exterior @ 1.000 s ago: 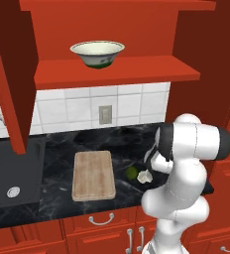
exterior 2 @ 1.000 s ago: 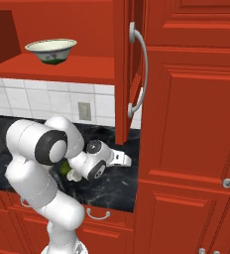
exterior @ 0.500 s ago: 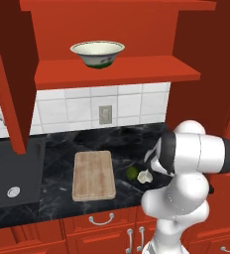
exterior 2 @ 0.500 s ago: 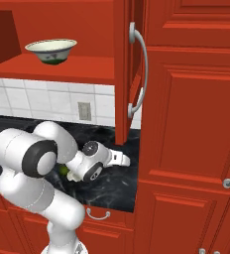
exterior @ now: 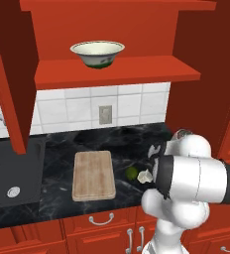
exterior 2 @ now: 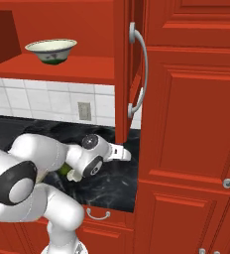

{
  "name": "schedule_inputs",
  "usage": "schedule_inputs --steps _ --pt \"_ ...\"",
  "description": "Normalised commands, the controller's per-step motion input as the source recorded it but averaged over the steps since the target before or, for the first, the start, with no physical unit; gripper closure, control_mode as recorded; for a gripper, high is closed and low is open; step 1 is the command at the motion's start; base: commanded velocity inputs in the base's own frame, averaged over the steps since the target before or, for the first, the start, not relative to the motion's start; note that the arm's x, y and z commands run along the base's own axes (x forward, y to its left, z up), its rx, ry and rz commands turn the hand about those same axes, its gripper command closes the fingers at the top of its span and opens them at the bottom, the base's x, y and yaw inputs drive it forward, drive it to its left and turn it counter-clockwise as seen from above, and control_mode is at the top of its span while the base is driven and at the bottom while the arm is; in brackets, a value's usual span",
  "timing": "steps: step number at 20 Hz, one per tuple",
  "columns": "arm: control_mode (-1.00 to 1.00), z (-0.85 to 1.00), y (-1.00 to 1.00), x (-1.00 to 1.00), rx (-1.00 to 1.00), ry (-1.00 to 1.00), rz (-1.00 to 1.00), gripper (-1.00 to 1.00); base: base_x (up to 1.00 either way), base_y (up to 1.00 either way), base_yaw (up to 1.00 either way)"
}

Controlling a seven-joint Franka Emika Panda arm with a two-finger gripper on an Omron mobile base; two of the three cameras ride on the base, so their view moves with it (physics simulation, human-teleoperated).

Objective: Open the cabinet. Place the bowl and condiment on the counter. Then place the lime and garlic on the cutting board.

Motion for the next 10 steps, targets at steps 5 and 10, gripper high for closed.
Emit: schedule_inputs --steps 5,10 --pt "-1.00 0.68 0.33 -0.42 -0.03 0.00 0.00 -1.00 0.00 0.00 0.00" --pt "-1.00 0.95 0.53 -0.45 -0.05 0.00 0.00 -1.00 0.00 0.00 0.00"
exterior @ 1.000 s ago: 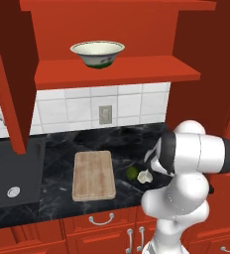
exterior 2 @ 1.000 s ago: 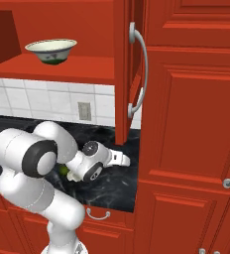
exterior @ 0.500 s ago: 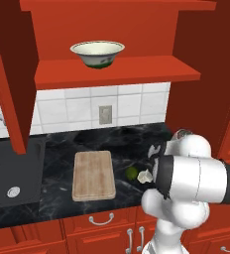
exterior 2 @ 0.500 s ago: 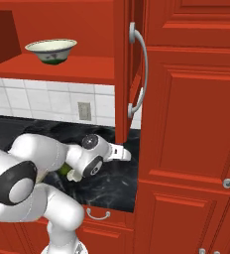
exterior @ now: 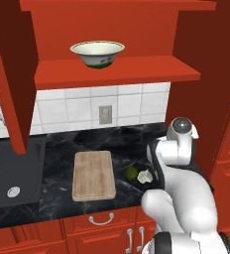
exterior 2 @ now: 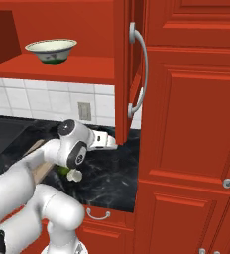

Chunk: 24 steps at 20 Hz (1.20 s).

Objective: Open the cabinet. Place the bowl and condiment on the counter. Then place the lime and garlic on the cutting board.

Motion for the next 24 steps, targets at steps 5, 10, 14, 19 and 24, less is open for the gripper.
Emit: schedule_inputs --steps 5,10,14,19,24 --pt "-1.00 0.97 0.64 -0.57 -0.02 0.00 0.00 -1.00 0.00 0.00 0.00" --pt "-1.00 1.00 0.41 -0.59 -0.01 0.01 0.00 -1.00 0.00 0.00 0.00" --pt "-1.00 1.00 0.43 -0.35 -0.07 0.00 0.00 -1.00 0.00 0.00 0.00" --pt "-1.00 1.00 0.35 -0.10 -0.14 0.02 0.00 -1.00 0.00 0.00 0.00" --pt "-1.00 0.91 0.49 0.00 -0.19 0.12 0.04 -1.00 0.00 0.00 0.00"
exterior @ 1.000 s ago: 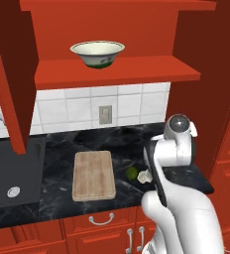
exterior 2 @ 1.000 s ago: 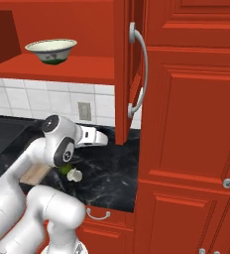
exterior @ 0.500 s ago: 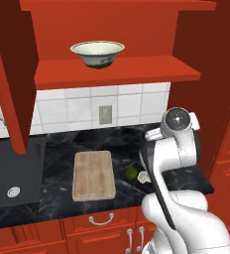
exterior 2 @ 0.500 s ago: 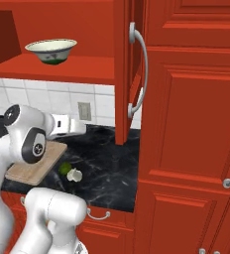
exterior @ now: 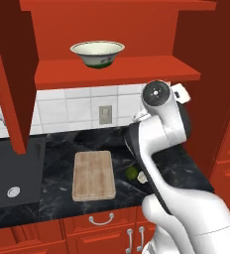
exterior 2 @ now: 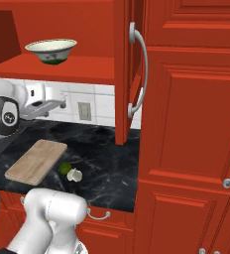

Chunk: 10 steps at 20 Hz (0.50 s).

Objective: Open the cabinet. Place the bowl and condiment on the counter. Then place the lime and garlic on the cutting board.

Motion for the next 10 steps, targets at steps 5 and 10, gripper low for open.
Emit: schedule_inputs --steps 5,10 --pt "-1.00 0.75 0.53 0.00 -0.21 0.13 0.13 -1.00 0.00 0.00 0.00" --pt "-1.00 0.46 0.19 0.00 -0.11 0.06 0.07 -1.00 0.00 0.00 0.00"
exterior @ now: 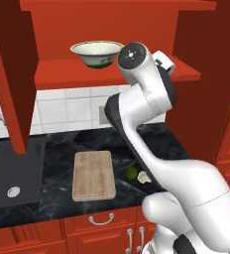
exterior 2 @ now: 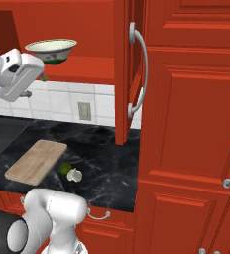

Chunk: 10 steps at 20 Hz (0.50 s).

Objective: Open the cabinet. Place the bowl and condiment on the counter. Then place the lime and garlic on the cutting board.

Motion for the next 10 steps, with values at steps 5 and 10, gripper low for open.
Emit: schedule_inputs --steps 5,10 --pt "-1.00 0.05 0.00 0.20 -0.09 -0.01 0.05 -1.00 0.00 0.00 0.00" --pt "-1.00 0.18 0.22 0.57 -0.17 0.00 0.13 -1.00 0.00 0.00 0.00"
